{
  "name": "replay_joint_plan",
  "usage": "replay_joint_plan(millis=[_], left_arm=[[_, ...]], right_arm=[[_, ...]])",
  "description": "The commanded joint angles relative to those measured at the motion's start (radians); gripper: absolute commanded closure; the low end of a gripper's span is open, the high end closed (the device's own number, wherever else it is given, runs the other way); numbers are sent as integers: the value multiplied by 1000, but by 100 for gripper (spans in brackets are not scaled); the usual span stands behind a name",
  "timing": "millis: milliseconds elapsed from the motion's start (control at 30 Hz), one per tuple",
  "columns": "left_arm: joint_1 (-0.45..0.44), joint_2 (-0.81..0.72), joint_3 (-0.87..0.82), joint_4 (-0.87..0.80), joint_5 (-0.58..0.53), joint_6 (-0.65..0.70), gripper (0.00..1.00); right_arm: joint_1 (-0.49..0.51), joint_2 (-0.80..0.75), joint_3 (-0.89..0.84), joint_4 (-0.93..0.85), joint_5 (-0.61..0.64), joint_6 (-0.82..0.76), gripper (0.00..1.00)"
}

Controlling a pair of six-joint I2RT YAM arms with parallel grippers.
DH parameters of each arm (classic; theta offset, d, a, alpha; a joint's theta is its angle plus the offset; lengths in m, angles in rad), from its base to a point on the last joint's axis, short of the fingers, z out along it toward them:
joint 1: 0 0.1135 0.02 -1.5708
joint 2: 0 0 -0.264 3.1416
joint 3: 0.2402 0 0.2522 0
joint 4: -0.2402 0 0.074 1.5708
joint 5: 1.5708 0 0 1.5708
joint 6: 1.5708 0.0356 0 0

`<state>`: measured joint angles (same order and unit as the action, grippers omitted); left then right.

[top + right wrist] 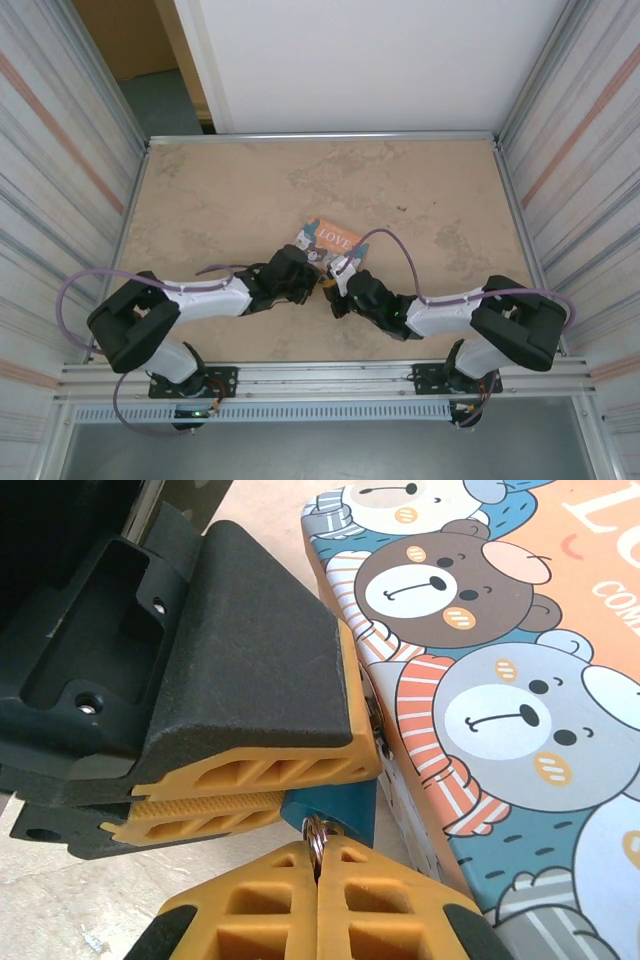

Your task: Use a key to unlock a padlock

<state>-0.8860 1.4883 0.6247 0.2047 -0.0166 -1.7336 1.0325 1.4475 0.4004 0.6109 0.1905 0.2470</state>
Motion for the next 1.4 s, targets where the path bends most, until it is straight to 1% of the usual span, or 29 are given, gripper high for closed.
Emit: replay_joint_plan(millis=[0, 233, 367, 467, 567, 733, 833, 900, 1000, 1067, 1167, 1367], left_arm=[[-61, 32, 13, 10, 92, -11, 100], [-72, 51, 13, 3, 66, -4, 100], [-72, 24, 12, -51, 34, 13, 80], [-72, -17, 9, -109, -5, 32, 68], [-73, -74, 1, -165, -53, 56, 59], [-72, -187, 8, -290, -144, 118, 49], [-72, -256, 16, -363, -208, 167, 48], [-73, -295, 25, -410, -250, 195, 48], [-72, -346, 50, -478, -304, 237, 47], [-72, -371, 64, -511, -333, 257, 47], [-72, -397, 73, -530, -367, 285, 46], [-71, -401, 93, -549, -404, 322, 46]], right_arm=[[-27, 35, -31, 108, 54, 16, 100], [-35, 85, -80, 193, 19, 1, 100], [-37, 99, -90, 221, 19, 8, 100], [-37, 99, -93, 224, 8, 19, 100], [-40, 90, -99, 228, 1, 32, 100], [-63, 60, -125, 234, -28, 69, 100], [-89, 29, -141, 213, -58, 103, 100], [-112, -2, -141, 163, -90, 137, 100], [-160, -56, -133, 63, -164, 209, 100], [-193, -90, -146, 46, -221, 260, 100], [-248, -144, -171, 17, -290, 327, 100], [-353, -218, -168, -130, -440, 409, 100]])
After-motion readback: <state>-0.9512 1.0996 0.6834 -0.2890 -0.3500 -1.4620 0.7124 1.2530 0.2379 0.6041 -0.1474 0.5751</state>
